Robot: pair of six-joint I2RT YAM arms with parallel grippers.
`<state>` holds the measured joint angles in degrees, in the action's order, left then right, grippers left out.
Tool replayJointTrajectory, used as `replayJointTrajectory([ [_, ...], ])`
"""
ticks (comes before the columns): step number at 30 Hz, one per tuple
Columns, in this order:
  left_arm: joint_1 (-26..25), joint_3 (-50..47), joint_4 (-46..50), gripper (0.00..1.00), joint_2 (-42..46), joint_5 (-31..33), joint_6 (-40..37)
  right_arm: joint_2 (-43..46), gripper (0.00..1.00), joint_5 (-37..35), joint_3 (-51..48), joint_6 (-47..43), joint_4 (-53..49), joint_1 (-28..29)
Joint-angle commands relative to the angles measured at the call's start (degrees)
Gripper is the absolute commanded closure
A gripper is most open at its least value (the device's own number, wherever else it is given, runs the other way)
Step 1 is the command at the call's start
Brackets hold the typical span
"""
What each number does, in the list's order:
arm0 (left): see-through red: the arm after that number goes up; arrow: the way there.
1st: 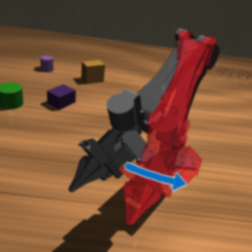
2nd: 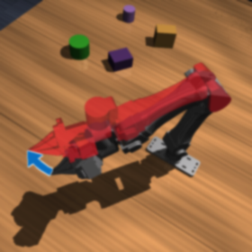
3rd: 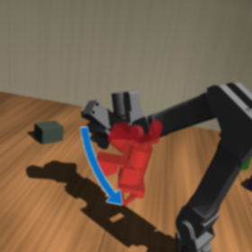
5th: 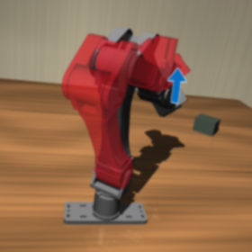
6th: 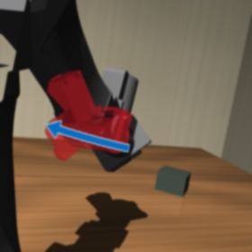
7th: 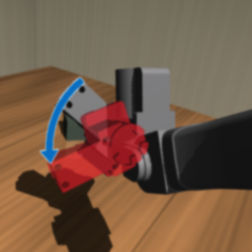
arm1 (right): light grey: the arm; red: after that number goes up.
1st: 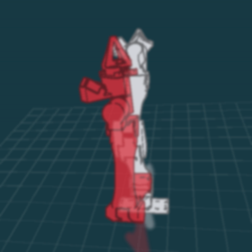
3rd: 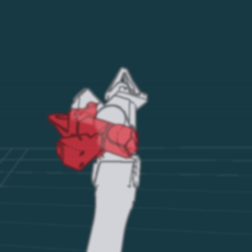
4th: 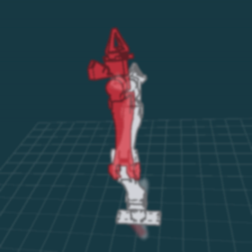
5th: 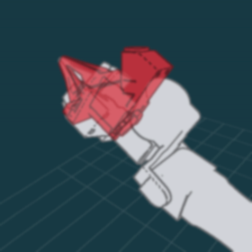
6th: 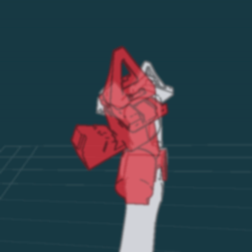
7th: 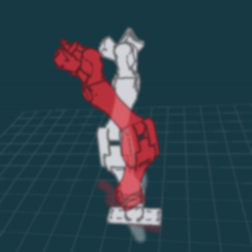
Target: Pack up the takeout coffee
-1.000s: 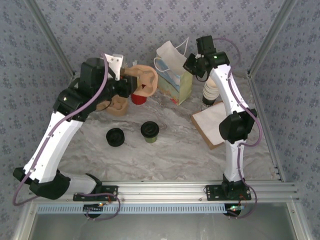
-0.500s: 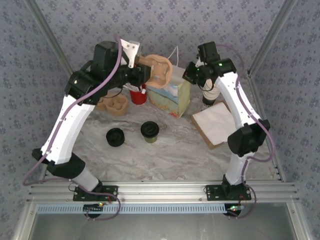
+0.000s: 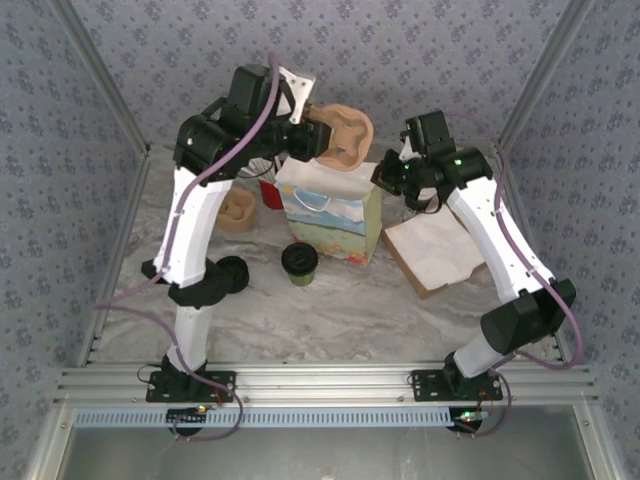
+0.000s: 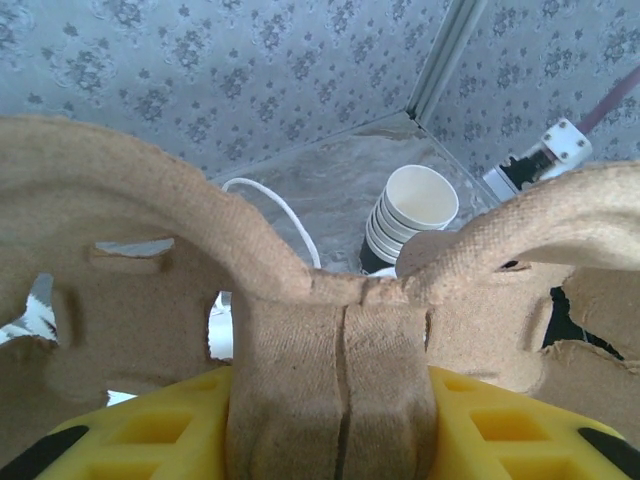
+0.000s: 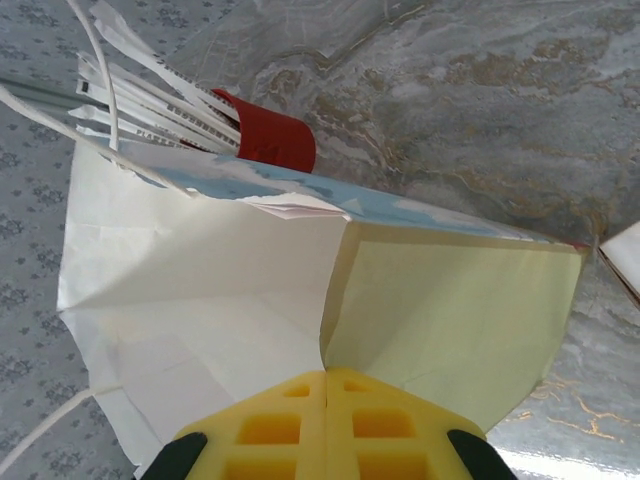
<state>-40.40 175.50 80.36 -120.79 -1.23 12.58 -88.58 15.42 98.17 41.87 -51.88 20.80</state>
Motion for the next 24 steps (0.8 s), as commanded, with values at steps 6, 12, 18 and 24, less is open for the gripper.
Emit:
replayJointTrajectory([
  [6, -2.7, 4.1, 10.1, 0.57, -3.7, 0.4, 2.3, 6.3, 0.95, -1.3, -6.6, 1.9, 1.7, 0.9],
  [12, -2.7, 1.1, 11.2, 0.57, -1.9, 2.4, 2.8, 8.4, 0.75, -1.5, -8.1, 1.6, 1.8, 1.0],
  [18, -2.2, -6.7, 11.1, 0.56, 4.8, 5.3, 1.5, 10.4, 0.61, -2.4, -8.5, 0.4, 0.7, 1.1],
  [24, -2.3, -10.8, 10.9, 0.56, 8.9, 3.3, 1.5, 11.7, 0.58, -4.8, -8.7, -1.1, 0.0, 0.9],
])
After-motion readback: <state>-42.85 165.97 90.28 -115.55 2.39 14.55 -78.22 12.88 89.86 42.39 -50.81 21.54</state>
